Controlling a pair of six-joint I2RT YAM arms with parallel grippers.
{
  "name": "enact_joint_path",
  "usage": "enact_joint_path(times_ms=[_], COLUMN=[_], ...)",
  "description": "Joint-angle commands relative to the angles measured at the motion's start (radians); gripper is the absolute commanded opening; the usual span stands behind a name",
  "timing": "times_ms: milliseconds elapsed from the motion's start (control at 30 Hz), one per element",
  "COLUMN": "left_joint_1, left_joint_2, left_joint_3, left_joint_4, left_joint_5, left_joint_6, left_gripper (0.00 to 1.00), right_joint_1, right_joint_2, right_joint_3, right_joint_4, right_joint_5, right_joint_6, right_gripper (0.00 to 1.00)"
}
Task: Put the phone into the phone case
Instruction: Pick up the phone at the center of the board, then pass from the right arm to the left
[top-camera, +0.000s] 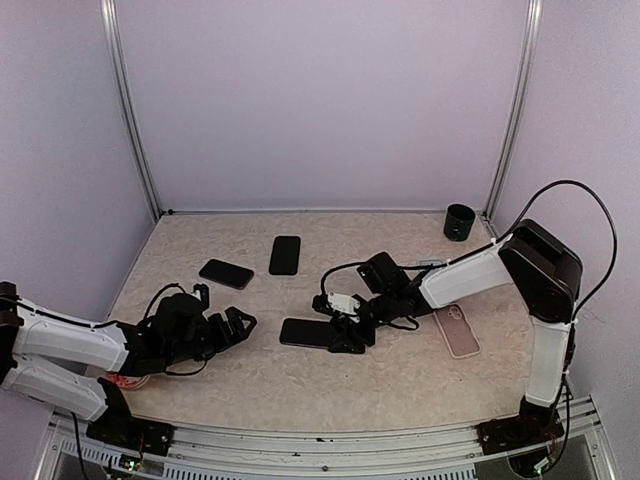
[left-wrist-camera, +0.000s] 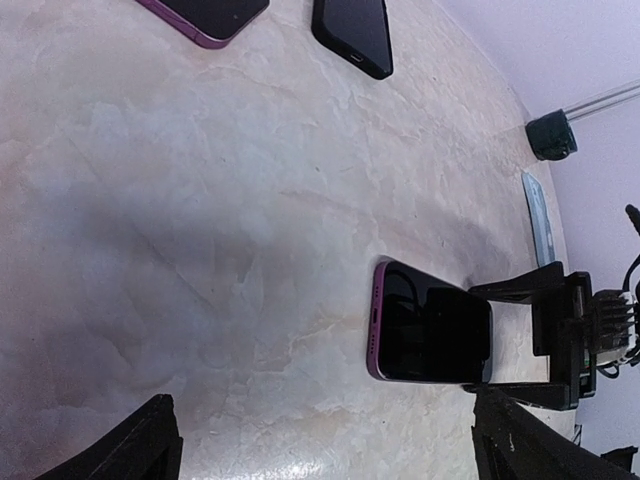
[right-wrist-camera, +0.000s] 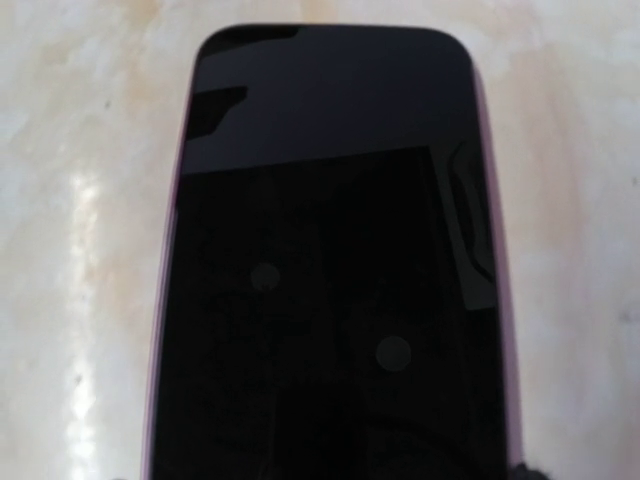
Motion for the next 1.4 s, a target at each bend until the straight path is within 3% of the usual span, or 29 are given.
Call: enact_joint_path(times_ms=[0, 300, 1067, 1367], left_joint_1=[0.007, 0.007, 0.009, 0.006], left_joint_2=[0.022, 0.047, 0.163, 0.234], left_joint_3=[-0.002, -0.004, 0.042, 0.069], left_joint_4=[0.059, 0.14, 0.396, 0.475], left_joint_5=[0.044, 0.107, 0.455, 0.573], left_joint_6=[0.005, 0.031, 0.187, 0.198], left_gripper=[0.99, 0.99, 0.98, 0.93], right_joint_1=[0.009, 0.042, 0.185, 0.214], right_joint_2=[-0.104, -0.197, -0.365, -0.389], right_joint_3=[-0.055, -0.141, -0.3, -0.323], right_joint_4=[0.108, 0.208, 0.348, 0.374], right_joint_5=[0.028, 0.074, 0.216, 0.254], right_joint_6=[0.009, -0.011, -0.121, -0.144], right_gripper=[0.62, 0.61, 0.59, 0.59])
